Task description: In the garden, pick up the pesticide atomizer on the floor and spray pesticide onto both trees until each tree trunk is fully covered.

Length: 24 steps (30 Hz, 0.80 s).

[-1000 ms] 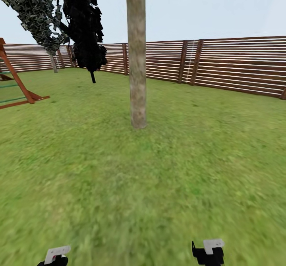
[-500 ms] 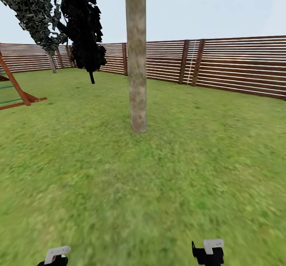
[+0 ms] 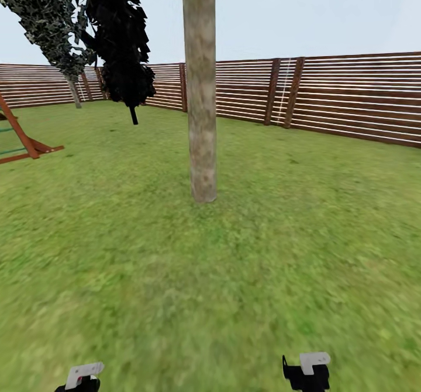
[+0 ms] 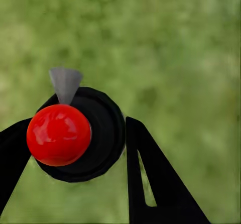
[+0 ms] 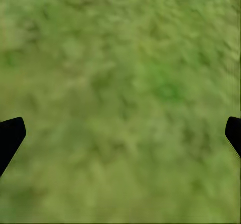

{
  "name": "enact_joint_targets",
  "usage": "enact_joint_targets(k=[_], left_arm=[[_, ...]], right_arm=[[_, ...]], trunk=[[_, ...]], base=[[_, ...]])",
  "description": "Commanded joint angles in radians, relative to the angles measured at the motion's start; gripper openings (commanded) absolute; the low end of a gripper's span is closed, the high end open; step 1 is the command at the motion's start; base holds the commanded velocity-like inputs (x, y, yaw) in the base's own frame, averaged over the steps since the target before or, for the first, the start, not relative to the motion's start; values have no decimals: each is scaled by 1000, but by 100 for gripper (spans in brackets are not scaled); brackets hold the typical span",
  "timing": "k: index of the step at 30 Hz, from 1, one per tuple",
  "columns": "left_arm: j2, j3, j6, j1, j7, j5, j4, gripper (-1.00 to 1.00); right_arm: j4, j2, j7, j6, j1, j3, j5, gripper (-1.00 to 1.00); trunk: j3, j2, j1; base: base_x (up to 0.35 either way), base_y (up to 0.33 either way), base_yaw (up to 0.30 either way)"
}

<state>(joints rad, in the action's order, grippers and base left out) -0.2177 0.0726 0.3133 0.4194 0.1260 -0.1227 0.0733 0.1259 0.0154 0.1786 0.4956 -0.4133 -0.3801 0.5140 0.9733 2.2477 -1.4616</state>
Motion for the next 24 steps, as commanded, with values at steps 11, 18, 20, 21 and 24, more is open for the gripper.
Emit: enact_joint_targets(k=[11, 18, 20, 21, 24], left_arm=[[0, 7, 1, 1, 10, -9, -1, -100], [0, 7, 1, 1, 10, -9, -1, -100], [0, 7, 1, 1, 10, -9, -1, -100], [0, 7, 1, 1, 10, -9, -1, -100], [0, 7, 1, 1, 10, -9, -1, -100]], right_arm=[[-2, 0, 5, 3, -1, -5, 11, 100], [-2, 0, 5, 3, -1, -5, 11, 100], [-2, 0, 5, 3, -1, -5, 11, 100], [-2, 0, 5, 3, -1, -5, 11, 100], [-2, 0, 5, 3, -1, -5, 11, 100]], trunk=[[1, 0, 0], [1, 0, 0], [1, 0, 0], [1, 0, 0], [1, 0, 0]], base=[[340, 0, 0], [340, 0, 0], [340, 0, 0], [340, 0, 0], [340, 0, 0]])
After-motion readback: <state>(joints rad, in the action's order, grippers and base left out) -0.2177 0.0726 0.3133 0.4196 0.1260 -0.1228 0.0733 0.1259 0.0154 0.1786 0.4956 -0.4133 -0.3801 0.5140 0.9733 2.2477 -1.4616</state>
